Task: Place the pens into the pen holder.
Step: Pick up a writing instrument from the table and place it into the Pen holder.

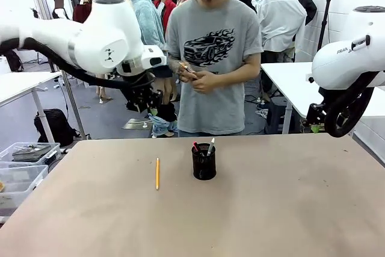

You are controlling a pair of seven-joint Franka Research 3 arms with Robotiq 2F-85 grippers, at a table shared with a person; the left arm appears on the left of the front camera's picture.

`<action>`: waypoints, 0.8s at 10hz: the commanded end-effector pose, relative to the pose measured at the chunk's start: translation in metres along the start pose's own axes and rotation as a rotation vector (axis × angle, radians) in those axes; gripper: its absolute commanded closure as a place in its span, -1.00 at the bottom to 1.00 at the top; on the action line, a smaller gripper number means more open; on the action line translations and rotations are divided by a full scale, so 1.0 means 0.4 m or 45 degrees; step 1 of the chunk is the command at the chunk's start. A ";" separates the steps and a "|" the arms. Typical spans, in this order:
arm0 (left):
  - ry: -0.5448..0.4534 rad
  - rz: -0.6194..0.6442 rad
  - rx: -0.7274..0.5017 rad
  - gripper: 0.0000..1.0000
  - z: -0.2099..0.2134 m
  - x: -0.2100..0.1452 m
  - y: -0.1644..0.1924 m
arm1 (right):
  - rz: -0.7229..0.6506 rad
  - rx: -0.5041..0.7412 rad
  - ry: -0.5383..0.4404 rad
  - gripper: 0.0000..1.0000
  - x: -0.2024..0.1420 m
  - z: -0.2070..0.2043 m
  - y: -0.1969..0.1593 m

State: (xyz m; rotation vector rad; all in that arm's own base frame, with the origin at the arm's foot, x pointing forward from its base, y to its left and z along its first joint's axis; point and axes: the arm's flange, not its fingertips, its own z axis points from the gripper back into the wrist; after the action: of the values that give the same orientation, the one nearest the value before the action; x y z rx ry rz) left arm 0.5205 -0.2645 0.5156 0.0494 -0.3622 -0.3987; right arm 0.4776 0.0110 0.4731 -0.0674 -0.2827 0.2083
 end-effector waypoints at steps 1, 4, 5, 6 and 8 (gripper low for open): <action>0.096 0.055 -0.014 -0.01 -0.102 0.001 0.043 | -0.007 -0.039 0.013 -0.72 -0.005 -0.002 0.004; 0.167 0.118 0.029 -0.01 -0.206 -0.010 -0.011 | -0.007 -0.039 0.013 -0.72 -0.005 -0.002 0.004; 0.190 0.138 -0.038 -0.01 -0.249 -0.014 -0.020 | -0.007 -0.039 0.013 -0.72 -0.005 -0.002 0.004; 0.220 0.157 -0.067 -0.01 -0.283 -0.018 -0.025 | -0.007 -0.039 0.013 -0.72 -0.005 -0.002 0.004; 0.243 0.205 -0.139 -0.01 -0.330 -0.038 -0.016 | -0.007 -0.039 0.013 -0.72 -0.005 -0.002 0.004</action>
State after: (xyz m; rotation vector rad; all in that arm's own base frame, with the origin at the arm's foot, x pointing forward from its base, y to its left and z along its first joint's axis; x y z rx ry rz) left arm 0.5481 -0.2724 0.3868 -0.0041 -0.1452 -0.2761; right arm 0.4776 0.0109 0.4731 -0.0674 -0.2829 0.2082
